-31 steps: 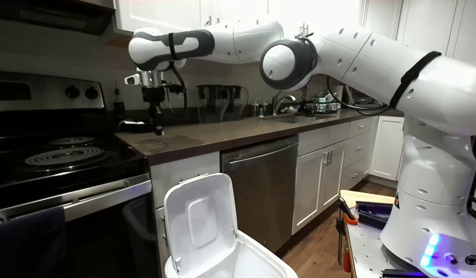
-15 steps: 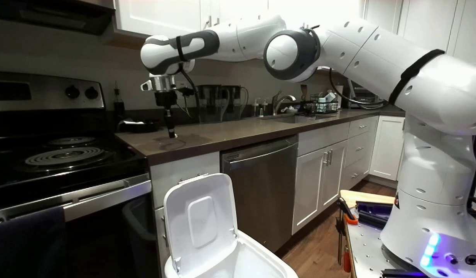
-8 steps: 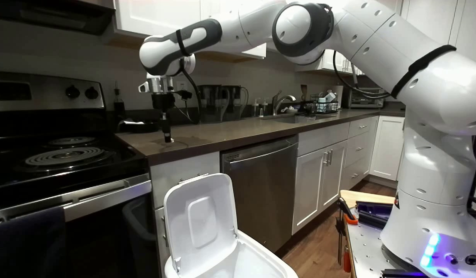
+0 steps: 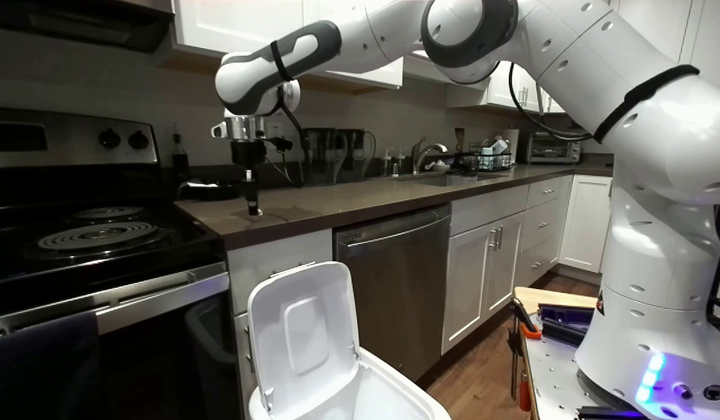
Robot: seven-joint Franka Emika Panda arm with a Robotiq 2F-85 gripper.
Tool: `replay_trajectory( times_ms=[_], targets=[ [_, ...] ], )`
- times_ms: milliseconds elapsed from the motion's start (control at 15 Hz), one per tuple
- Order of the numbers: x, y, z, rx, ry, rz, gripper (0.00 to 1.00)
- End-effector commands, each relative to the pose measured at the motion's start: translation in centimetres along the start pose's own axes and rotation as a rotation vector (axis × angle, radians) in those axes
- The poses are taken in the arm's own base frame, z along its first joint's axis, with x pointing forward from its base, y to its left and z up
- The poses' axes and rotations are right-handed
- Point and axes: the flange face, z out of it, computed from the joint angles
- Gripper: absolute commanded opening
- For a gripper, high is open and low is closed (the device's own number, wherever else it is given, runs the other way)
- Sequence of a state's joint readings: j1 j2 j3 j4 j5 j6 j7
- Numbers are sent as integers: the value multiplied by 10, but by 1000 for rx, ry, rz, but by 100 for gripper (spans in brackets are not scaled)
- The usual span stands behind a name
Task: Put the paper on the counter in the bin
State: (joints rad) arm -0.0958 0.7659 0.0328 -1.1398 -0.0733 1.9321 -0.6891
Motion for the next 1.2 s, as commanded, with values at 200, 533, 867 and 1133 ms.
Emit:
replay_trajectory(
  times_ms=[200,533,867,1133],
  targets=[
    [-21,-32,4,-3,-45,92,5],
    [-38,-82,10,45,-37,124,5],
    [-73,-118,8,27,15,173,5],
    [-98,-136,7,6,34,205,5]
  ],
)
